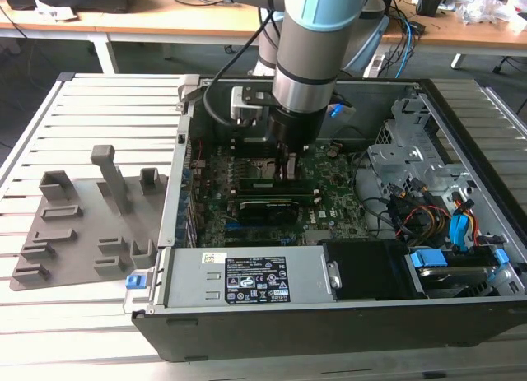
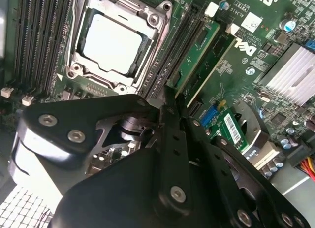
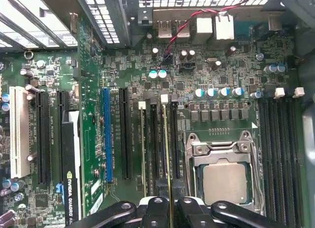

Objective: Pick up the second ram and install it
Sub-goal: 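Insert the second ram into the second slot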

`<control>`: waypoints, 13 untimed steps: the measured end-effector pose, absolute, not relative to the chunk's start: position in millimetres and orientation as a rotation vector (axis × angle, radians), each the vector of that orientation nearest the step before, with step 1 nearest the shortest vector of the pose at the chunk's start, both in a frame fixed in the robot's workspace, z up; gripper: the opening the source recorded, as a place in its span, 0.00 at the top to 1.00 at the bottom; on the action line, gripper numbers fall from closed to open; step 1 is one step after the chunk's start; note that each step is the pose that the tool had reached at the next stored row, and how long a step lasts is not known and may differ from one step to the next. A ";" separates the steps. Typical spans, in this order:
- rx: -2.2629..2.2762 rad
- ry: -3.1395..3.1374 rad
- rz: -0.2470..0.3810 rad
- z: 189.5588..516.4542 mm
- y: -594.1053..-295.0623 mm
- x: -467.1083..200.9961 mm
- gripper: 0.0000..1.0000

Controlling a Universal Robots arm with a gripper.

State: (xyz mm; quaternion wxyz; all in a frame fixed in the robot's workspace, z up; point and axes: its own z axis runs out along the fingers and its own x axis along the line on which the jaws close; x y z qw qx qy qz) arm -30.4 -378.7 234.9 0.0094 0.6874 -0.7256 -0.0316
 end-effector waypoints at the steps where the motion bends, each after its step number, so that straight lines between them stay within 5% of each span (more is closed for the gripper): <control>1: 2.147 -2.266 -0.099 233.8 -378.9 -30.5 0.86; 13: 2.147 -2.266 -0.099 226.1 -379.0 -30.3 0.86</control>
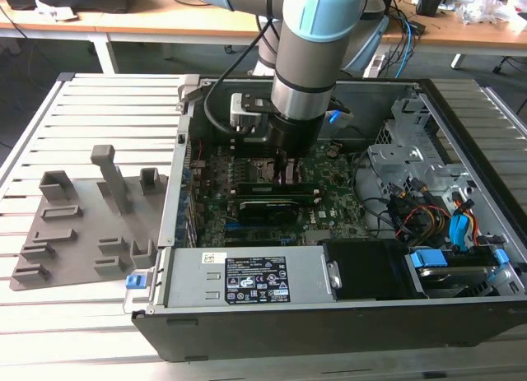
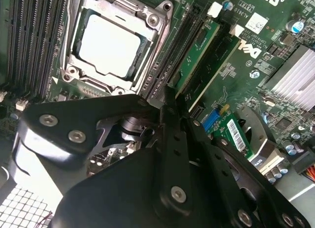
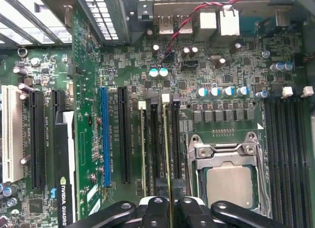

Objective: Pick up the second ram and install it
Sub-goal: 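Insert the second ram into the second slot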

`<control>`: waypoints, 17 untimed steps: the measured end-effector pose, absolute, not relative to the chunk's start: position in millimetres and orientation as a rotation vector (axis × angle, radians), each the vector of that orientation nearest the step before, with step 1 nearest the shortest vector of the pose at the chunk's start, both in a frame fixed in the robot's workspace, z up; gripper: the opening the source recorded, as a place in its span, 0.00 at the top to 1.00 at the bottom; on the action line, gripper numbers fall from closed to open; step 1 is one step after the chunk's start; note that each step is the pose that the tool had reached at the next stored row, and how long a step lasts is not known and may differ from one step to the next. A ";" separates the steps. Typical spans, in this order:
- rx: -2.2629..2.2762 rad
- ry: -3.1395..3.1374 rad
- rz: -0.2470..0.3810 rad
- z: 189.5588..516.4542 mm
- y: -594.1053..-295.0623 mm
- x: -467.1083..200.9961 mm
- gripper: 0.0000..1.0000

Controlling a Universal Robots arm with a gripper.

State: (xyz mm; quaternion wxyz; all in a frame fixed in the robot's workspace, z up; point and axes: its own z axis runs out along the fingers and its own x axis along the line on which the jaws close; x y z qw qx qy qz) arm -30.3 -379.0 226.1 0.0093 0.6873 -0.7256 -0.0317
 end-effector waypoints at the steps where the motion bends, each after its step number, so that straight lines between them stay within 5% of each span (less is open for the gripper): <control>1: 2.147 -2.266 -0.099 226.0 -379.0 -30.1 0.86; 17: 2.143 -2.274 -0.104 224.5 -377.7 -30.1 0.86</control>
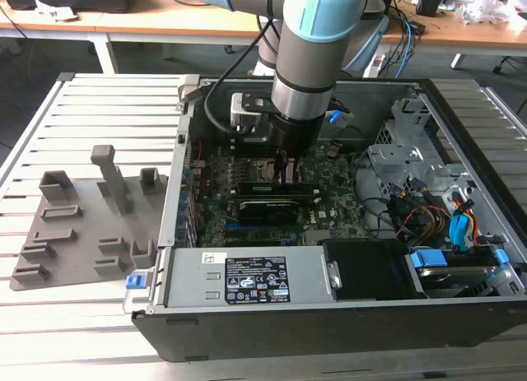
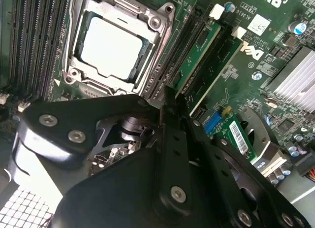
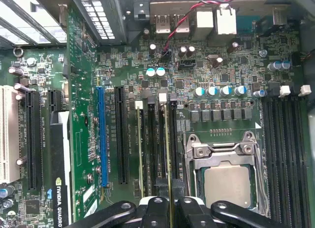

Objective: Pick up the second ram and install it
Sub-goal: 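Insert the second ram into the second slot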

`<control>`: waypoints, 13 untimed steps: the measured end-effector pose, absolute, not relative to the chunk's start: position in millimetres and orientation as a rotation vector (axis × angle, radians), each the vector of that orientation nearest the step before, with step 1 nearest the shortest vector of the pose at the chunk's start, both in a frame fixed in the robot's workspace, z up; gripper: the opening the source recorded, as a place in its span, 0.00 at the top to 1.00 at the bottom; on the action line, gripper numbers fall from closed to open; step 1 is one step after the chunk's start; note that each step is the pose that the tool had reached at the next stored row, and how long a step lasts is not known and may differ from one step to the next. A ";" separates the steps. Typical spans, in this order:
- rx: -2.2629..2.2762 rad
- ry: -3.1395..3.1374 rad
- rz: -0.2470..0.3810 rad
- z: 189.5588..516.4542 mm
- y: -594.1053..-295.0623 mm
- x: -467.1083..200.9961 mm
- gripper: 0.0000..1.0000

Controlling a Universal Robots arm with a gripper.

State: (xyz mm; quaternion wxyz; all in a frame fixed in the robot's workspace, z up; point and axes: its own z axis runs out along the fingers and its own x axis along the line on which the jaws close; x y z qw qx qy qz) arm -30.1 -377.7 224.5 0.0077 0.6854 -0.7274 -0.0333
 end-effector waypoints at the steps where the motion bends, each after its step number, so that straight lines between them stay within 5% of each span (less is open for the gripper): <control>1: 2.143 -2.274 -0.104 224.0 -378.5 -30.0 0.86; 12: 2.144 -2.275 -0.103 221.0 -379.1 -28.5 0.86; 13: 2.142 -2.274 -0.104 224.4 -379.2 -28.8 0.78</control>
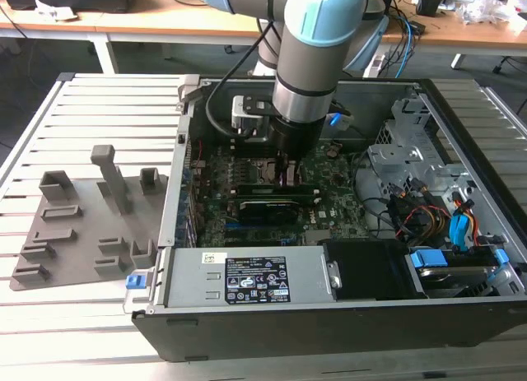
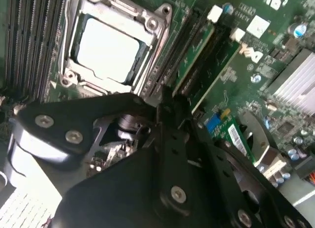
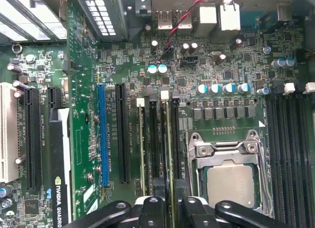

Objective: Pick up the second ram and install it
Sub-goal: 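Insert the second ram into the second slot, then press down the second ram until it locks into place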

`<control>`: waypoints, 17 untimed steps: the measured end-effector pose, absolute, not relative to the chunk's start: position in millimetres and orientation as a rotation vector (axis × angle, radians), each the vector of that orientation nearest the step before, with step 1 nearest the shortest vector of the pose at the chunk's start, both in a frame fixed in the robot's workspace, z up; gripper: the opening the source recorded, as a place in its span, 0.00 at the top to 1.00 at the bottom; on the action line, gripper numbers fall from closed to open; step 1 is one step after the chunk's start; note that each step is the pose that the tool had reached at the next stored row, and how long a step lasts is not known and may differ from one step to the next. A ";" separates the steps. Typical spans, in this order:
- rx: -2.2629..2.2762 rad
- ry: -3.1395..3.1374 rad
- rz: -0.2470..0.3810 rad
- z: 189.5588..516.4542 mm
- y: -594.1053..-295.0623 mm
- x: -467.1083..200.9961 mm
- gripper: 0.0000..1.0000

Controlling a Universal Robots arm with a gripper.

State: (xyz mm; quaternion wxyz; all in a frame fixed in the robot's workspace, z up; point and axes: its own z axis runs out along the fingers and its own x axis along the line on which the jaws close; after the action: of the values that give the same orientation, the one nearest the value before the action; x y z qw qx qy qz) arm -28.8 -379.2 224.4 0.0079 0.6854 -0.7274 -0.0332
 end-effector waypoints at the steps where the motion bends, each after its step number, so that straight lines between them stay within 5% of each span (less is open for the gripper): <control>1: 2.143 -2.274 -0.104 231.2 -379.1 -28.8 0.78; 6: 2.139 -2.271 -0.095 261.6 -374.4 -28.8 0.80; 8: 2.139 -2.270 -0.094 277.5 -373.3 -28.7 0.89; 17: 2.138 -2.270 -0.094 278.3 -373.4 -25.8 0.89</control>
State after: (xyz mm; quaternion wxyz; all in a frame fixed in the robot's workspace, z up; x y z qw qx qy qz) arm -25.8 -373.4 278.3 0.0108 0.6853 -0.7275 -0.0302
